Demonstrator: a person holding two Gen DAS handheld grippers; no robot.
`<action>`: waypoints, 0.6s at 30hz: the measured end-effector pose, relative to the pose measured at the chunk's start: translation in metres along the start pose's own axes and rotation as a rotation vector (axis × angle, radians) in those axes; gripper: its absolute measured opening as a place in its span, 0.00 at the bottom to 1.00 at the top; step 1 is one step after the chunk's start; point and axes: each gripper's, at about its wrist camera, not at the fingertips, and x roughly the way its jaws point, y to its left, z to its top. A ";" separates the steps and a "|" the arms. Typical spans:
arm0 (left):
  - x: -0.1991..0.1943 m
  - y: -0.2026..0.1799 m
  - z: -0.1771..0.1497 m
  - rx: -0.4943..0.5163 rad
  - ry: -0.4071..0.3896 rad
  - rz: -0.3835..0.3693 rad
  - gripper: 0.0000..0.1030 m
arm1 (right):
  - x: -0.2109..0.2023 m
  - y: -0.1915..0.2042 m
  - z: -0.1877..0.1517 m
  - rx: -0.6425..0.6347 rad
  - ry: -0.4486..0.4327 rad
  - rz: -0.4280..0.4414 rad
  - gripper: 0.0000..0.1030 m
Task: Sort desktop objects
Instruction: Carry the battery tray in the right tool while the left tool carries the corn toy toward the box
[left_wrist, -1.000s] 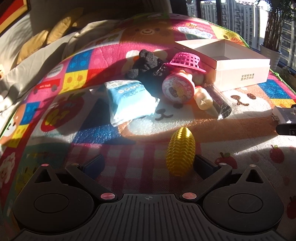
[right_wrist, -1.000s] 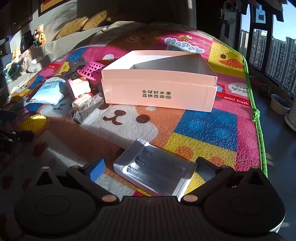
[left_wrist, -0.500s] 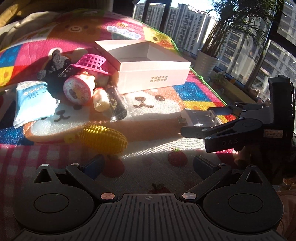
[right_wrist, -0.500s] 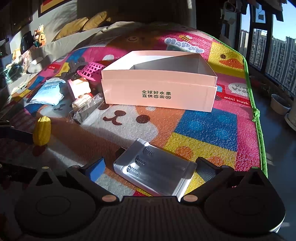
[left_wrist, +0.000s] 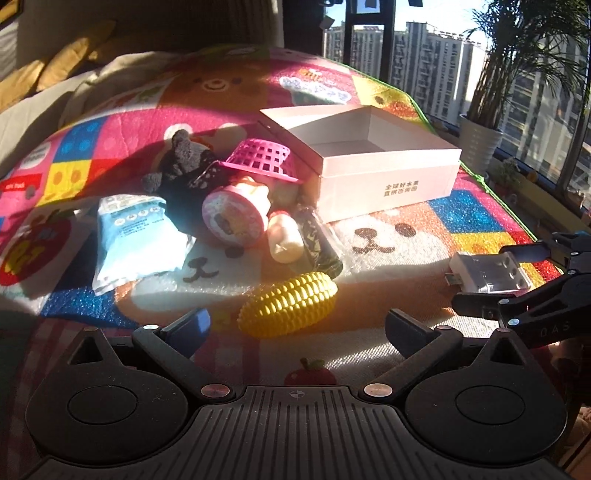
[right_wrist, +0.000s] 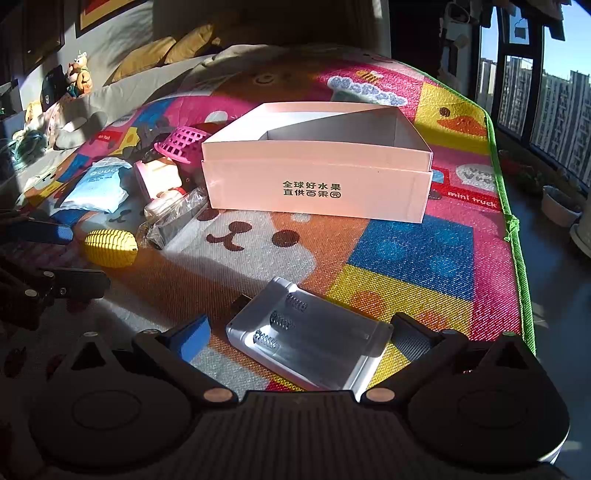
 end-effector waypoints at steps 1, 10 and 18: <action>0.001 -0.001 0.001 -0.015 -0.001 0.003 1.00 | 0.000 0.000 0.000 -0.001 0.000 0.000 1.00; 0.020 -0.004 0.007 -0.110 0.030 0.078 0.97 | 0.000 0.000 0.000 -0.010 0.005 -0.006 1.00; 0.017 0.002 0.005 -0.094 0.018 0.084 0.67 | -0.004 0.003 0.003 -0.143 0.016 0.073 1.00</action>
